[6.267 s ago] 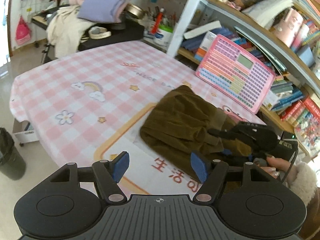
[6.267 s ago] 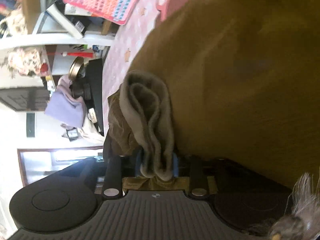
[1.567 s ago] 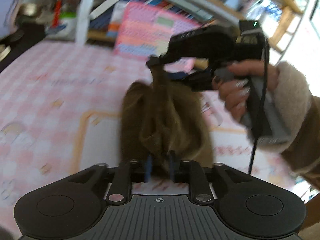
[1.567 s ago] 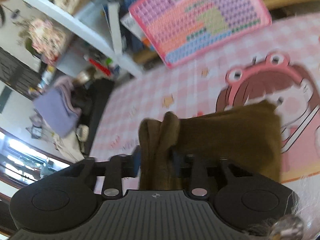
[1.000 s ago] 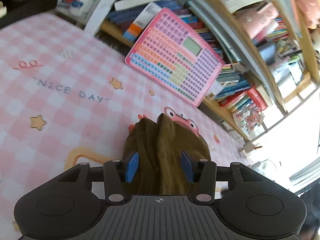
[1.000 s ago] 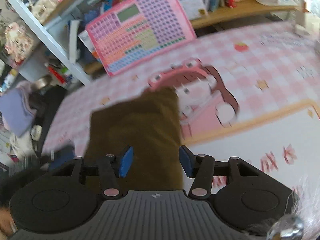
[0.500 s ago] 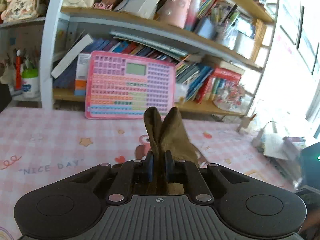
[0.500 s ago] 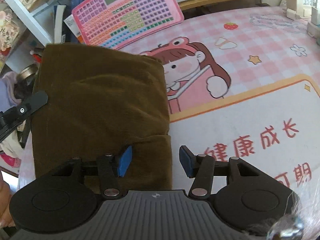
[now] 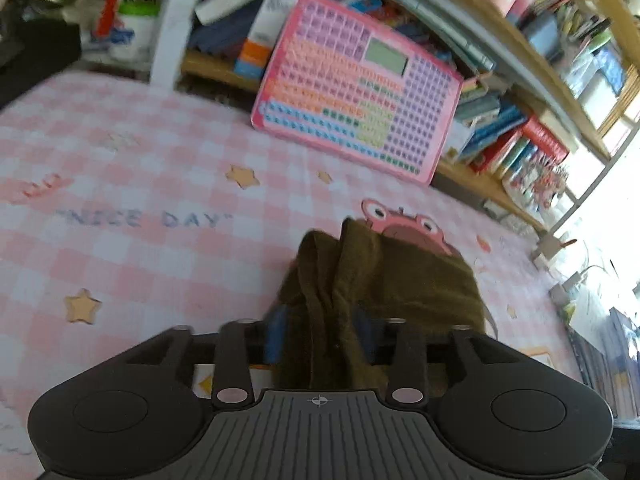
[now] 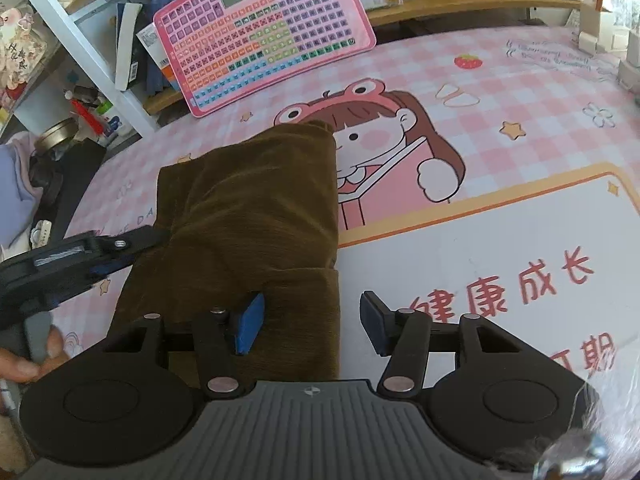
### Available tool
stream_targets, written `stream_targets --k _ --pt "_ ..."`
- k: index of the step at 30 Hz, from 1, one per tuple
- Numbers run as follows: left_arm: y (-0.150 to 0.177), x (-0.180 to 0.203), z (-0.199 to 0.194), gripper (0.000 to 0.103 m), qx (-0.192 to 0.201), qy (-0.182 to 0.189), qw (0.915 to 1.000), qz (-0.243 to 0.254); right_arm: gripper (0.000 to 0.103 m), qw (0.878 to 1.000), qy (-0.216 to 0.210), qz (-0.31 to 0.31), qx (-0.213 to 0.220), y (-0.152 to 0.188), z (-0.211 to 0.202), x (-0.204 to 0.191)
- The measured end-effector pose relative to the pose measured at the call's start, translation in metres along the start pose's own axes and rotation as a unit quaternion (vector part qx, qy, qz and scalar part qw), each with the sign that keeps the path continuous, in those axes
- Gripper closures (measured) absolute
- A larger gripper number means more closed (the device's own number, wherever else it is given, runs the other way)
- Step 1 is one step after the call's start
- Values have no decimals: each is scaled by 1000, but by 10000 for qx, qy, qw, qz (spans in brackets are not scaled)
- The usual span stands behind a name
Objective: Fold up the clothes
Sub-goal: 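Fold the trousers over with both grippers and release them onto the mat, then grasp the folded trousers with both grippers and lift them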
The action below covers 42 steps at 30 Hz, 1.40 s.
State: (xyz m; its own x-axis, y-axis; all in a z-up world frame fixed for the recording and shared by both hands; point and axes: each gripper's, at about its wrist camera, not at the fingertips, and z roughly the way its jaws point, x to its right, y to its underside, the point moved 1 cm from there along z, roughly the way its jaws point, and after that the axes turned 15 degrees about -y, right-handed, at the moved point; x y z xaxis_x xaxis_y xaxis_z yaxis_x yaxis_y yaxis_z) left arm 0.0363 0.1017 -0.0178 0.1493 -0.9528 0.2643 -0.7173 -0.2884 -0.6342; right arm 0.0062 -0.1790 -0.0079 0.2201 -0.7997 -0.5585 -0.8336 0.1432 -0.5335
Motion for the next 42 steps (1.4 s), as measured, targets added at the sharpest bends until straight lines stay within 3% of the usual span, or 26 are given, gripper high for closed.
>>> stream_targets --k 2,17,24,32,42 --pt "3 -4 -10 37 46 22 10000 -53 49 10000 -4 33 54 2 -4 1" --pt "46 3 -45 35 -133 -75 9999 15 36 9997 119 -89 184 24 -28 -11" --pt "60 14 -53 28 -222 -215 9982 511 35 9994 290 -171 -39 41 -33 -17" --pt "74 14 -52 26 -515 -247 9957 728 33 9982 439 -39 -418 61 -26 -16" --pt "78 6 -54 25 -579 -274 9949 778 33 9987 360 166 -322 72 -27 -13"
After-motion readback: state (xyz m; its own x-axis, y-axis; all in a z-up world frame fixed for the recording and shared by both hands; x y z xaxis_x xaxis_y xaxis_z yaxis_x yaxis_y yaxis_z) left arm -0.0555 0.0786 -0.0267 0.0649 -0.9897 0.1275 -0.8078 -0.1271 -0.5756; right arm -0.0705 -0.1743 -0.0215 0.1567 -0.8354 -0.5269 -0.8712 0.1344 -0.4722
